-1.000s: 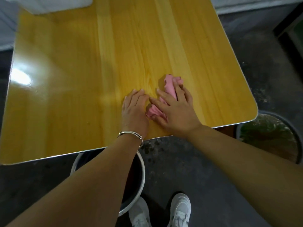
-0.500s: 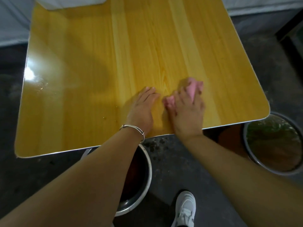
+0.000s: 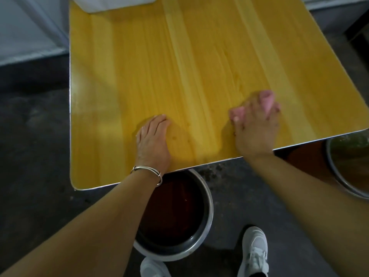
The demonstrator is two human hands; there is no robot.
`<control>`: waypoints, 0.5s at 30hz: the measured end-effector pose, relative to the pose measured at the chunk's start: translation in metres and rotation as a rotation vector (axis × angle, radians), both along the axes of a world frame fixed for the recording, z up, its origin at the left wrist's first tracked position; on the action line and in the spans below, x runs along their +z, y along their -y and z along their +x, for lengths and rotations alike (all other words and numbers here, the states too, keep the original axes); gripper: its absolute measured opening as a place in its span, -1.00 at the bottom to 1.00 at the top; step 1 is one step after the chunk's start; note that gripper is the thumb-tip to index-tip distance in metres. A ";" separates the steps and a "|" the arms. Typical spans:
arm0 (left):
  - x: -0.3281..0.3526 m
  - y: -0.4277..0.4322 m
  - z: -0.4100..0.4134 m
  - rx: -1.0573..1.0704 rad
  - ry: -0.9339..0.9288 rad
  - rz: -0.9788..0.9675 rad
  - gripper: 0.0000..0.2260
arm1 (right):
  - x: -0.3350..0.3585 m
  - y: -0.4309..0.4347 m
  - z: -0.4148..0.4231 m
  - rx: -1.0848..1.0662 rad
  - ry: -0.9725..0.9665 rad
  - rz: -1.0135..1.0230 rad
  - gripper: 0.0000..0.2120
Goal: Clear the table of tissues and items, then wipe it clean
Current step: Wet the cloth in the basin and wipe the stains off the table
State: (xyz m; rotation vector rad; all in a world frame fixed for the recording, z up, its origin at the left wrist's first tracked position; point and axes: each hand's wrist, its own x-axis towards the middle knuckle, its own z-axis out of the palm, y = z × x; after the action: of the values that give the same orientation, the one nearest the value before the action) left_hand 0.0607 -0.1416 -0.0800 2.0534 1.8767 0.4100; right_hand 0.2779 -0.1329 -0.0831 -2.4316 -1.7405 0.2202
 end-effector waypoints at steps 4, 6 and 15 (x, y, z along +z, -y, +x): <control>-0.003 -0.001 -0.013 -0.003 0.138 0.036 -0.58 | -0.003 0.015 -0.117 0.396 -0.039 0.026 -0.50; -0.001 -0.002 -0.020 0.039 0.180 0.000 -0.58 | -0.001 0.024 -0.136 0.589 -0.086 0.034 -0.55; 0.019 0.000 -0.051 0.145 0.213 -0.041 -0.39 | 0.008 0.003 -0.068 0.078 0.012 -0.094 -0.50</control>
State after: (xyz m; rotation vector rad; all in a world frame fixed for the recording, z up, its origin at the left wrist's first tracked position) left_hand 0.0093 -0.1418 -0.0612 1.7764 1.8925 0.5958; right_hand 0.2097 -0.1363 -0.0753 -2.4355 -1.8730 0.3038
